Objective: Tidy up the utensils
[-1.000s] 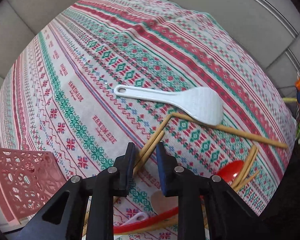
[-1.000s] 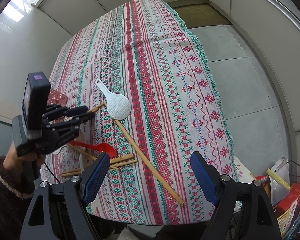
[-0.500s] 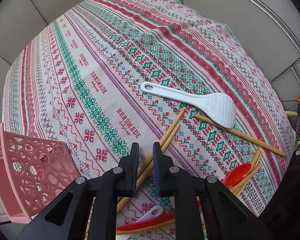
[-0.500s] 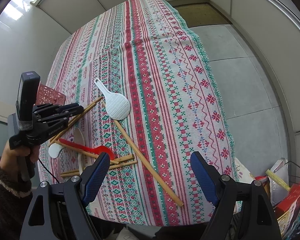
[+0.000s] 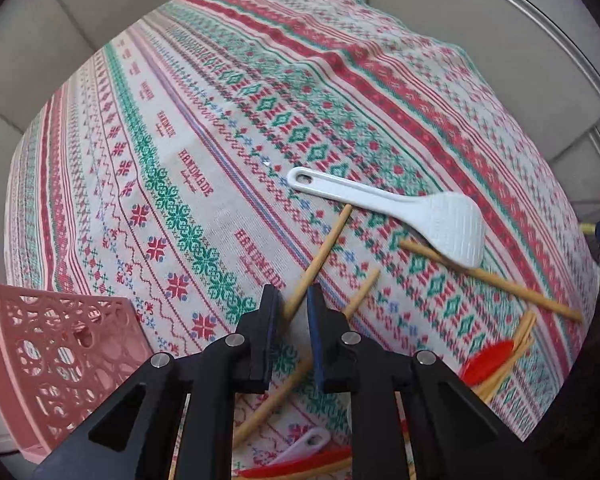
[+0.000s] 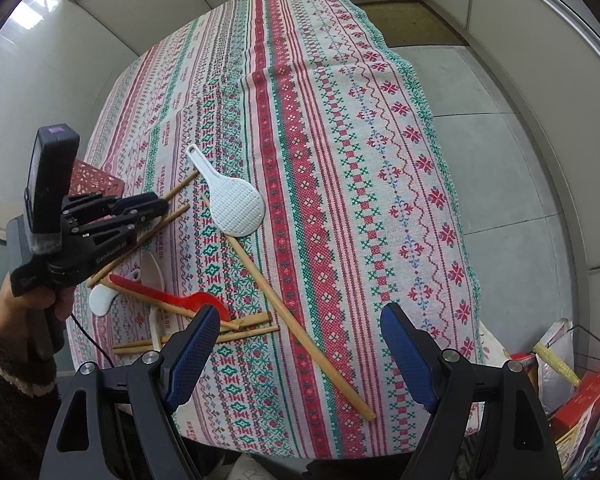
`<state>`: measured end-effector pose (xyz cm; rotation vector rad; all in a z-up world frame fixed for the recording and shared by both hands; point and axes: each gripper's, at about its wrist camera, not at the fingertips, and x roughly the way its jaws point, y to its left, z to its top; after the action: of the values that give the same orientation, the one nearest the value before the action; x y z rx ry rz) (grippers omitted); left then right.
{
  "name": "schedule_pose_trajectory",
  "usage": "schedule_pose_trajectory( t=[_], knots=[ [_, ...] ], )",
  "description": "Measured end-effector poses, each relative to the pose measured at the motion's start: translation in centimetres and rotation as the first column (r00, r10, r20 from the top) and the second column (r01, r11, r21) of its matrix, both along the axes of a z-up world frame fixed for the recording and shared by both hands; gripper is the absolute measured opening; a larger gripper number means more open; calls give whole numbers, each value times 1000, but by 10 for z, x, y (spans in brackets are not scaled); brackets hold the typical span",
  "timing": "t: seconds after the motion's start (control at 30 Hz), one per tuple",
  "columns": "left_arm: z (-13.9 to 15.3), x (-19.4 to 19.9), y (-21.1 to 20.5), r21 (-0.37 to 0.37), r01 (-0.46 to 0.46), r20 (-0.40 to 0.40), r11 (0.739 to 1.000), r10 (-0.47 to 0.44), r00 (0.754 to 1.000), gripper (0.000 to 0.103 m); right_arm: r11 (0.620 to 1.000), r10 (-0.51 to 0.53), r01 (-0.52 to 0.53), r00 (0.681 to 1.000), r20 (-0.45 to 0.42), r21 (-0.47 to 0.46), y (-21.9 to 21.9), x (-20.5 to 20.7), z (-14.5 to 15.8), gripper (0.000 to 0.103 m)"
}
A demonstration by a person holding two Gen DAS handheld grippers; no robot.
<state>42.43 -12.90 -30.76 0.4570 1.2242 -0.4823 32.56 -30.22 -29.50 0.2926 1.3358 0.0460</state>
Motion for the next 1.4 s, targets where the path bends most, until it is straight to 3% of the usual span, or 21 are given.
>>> schedule_pose_trajectory(
  t=[0.17,0.27,0.5,0.57,0.7,0.93,1.0,1.13,1.37,1.4],
  knots=[
    [1,10,-7,-31,-57,37,998,58,998,14,999,32,-33,999,-22,-7,14,11,-7,83],
    [7,8,-11,-7,-60,81,998,61,995,11,997,77,-78,997,-31,-18,28,18,-13,73],
    [58,-11,16,-110,-98,151,989,115,982,8,989,142,-145,986,-83,-21,51,45,-37,46],
    [74,-19,26,-141,-115,176,983,139,974,7,988,139,-145,985,-101,-59,52,49,-43,45],
    [101,-36,45,-190,-134,225,973,176,958,7,992,115,-119,989,-96,-33,53,55,-41,42],
    [131,-63,81,-285,-183,250,941,258,933,6,995,94,-94,996,-4,-16,61,58,-16,39],
    [141,-70,92,-315,-202,245,927,285,927,6,994,104,-105,994,18,17,71,68,-13,29],
    [155,-86,108,-366,-215,250,906,318,915,6,989,69,-68,998,-4,135,91,94,-21,26],
    [172,-99,138,-418,-238,265,877,369,891,5,998,-20,24,998,-66,58,130,124,-51,26],
    [174,-100,141,-419,-241,267,876,372,889,5,999,-30,32,999,-44,35,135,125,-51,26]
  ],
)
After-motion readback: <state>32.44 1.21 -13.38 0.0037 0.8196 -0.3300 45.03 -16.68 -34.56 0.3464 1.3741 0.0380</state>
